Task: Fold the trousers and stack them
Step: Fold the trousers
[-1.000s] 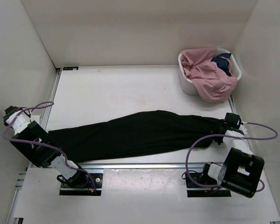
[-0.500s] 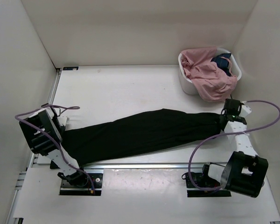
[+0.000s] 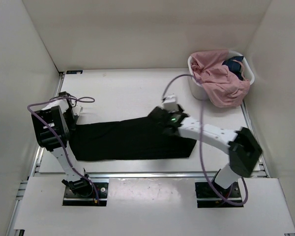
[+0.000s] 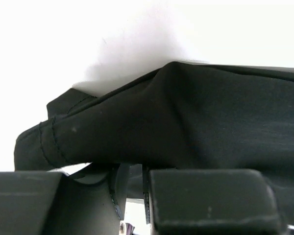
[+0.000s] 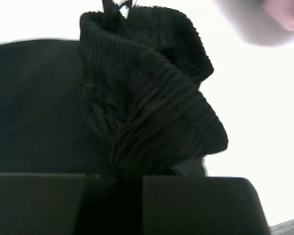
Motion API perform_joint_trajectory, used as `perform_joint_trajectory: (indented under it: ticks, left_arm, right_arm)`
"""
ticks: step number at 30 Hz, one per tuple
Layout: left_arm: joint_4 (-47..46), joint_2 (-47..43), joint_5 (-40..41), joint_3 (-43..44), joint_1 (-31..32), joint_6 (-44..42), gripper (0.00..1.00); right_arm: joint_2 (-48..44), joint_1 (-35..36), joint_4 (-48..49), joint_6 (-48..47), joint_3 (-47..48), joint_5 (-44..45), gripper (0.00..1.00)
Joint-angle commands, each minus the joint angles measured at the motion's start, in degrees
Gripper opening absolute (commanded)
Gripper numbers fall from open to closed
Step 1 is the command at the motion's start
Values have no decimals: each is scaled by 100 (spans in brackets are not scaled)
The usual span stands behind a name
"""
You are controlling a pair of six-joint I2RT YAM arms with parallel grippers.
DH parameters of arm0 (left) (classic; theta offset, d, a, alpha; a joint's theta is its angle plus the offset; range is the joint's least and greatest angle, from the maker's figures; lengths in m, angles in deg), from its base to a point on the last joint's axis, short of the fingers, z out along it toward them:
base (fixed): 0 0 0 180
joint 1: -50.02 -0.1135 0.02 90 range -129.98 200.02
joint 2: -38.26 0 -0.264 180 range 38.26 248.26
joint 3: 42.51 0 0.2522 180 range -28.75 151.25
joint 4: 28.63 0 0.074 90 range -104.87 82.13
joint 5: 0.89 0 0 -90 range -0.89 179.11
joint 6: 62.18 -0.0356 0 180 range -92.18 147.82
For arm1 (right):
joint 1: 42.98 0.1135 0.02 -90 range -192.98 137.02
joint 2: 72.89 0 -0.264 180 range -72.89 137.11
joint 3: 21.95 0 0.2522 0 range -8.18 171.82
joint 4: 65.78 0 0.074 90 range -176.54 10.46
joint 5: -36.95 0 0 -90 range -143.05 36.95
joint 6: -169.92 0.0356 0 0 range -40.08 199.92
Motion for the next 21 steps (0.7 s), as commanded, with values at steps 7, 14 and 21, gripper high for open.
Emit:
perform_joint_trajectory:
  ticks: [7,14,21]
  left_arm:
    - [-919,334,-468,-29,201,196,27]
    - [-919,334,-292,-90,201,196,28]
    - [-804,387,-292,77,201,196,28]
  right_arm:
    - [2859,2726,-3442,3078,2972,1568,0]
    - [3642,2931,-3373,2982,3852,1743,0]
    - [4161,2809,-3231,2612,4564,2078,0]
